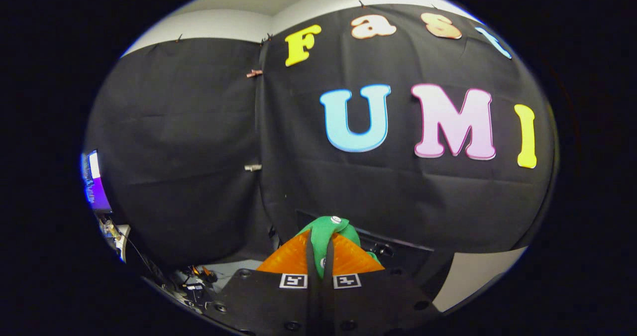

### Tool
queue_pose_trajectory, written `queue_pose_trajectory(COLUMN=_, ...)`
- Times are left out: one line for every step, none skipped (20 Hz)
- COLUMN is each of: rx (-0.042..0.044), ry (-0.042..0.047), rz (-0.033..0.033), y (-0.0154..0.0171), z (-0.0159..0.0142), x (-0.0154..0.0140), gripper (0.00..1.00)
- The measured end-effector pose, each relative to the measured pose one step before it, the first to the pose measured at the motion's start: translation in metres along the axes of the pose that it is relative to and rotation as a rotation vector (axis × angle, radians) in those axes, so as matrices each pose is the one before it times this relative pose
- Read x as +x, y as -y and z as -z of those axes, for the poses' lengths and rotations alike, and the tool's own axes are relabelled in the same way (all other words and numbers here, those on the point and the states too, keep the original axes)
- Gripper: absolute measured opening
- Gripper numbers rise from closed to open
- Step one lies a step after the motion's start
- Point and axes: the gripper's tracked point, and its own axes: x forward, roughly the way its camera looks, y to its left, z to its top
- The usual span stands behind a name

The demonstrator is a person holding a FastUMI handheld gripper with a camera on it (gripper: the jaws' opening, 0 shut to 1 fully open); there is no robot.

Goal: Put the clothes into the washing machine and then close the washing machine lid.

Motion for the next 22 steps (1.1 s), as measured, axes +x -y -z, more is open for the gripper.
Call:
queue_pose_trajectory(rx=0.0022, ry=-0.03077, rz=-0.00197, y=0.00218, z=0.01366, x=0.01065, gripper=0.04)
queue_pose_trajectory(rx=0.00315, ry=-0.02038, rz=-0.00262, y=0.00217, z=0.01021, x=0.00913, gripper=0.05)
queue_pose_trajectory(rx=0.00456, ry=-0.02174, rz=-0.00895, y=0.0001, z=0.00966, x=0.01018, gripper=0.05)
queue_pose_trajectory(rx=0.00557, ry=-0.03105, rz=-0.00541, y=-0.00007, z=0.01076, x=0.00798, gripper=0.05)
queue_pose_trajectory(rx=0.0083, ry=-0.04082, rz=0.00062, y=0.00319, z=0.01231, x=0.00862, gripper=0.05)
queue_pose_trajectory(rx=0.00824, ry=-0.04689, rz=0.00606, y=0.00316, z=0.0153, x=0.0081, gripper=0.05)
queue_pose_trajectory(rx=0.01435, ry=-0.05684, rz=-0.00224, y=0.00404, z=0.01489, x=0.00685, gripper=0.04)
queue_pose_trajectory(rx=0.0229, ry=-0.05012, rz=0.00108, y=0.00406, z=0.01506, x=0.00749, gripper=0.05)
queue_pose_trajectory(rx=0.01875, ry=-0.05135, rz=0.01159, y=0.00529, z=0.01139, x=0.00635, gripper=0.06)
queue_pose_trajectory(rx=0.01533, ry=-0.03602, rz=-0.00241, y=0.00148, z=0.00945, x=0.00673, gripper=0.08)
queue_pose_trajectory(rx=0.01265, ry=-0.0199, rz=-0.00329, y=-0.00008, z=0.0042, x=0.00418, gripper=0.09)
queue_pose_trajectory(rx=-0.00056, ry=-0.00671, rz=0.0, y=-0.00006, z=0.00306, x=-0.00012, gripper=0.2)
queue_pose_trajectory(rx=-0.01094, ry=-0.00795, rz=0.00216, y=0.00146, z=0.00099, x=0.00299, gripper=0.23)
queue_pose_trajectory(rx=-0.01148, ry=0.01213, rz=-0.00783, y=-0.00222, z=-0.00208, x=0.00124, gripper=0.36)
queue_pose_trajectory(rx=-0.01905, ry=0.01541, rz=-0.00669, y=-0.00254, z=-0.00435, x=-0.00064, gripper=0.5)
queue_pose_trajectory(rx=-0.02044, ry=0.01242, rz=0.00487, y=-0.0025, z=0.00091, x=-0.00264, gripper=0.63)
queue_pose_trajectory(rx=-0.0136, ry=-0.00298, rz=0.0038, y=0.00025, z=0.0001, x=-0.00137, gripper=0.76)
queue_pose_trajectory(rx=-0.00505, ry=-0.00889, rz=0.00109, y=0.00216, z=0.0055, x=0.00065, gripper=0.89)
queue_pose_trajectory(rx=0.00561, ry=-0.00744, rz=-0.00163, y=0.00145, z=0.00095, x=-0.00055, gripper=0.87)
queue_pose_trajectory(rx=0.00767, ry=-0.00532, rz=-0.00123, y=0.00114, z=-0.00041, x=0.00096, gripper=0.87)
queue_pose_trajectory(rx=0.00525, ry=0.0015, rz=0.00221, y=0.00184, z=-0.0015, x=0.0003, gripper=0.88)
queue_pose_trajectory(rx=0.00322, ry=0.00564, rz=0.00036, y=-0.00018, z=-0.00173, x=-0.00013, gripper=0.89)
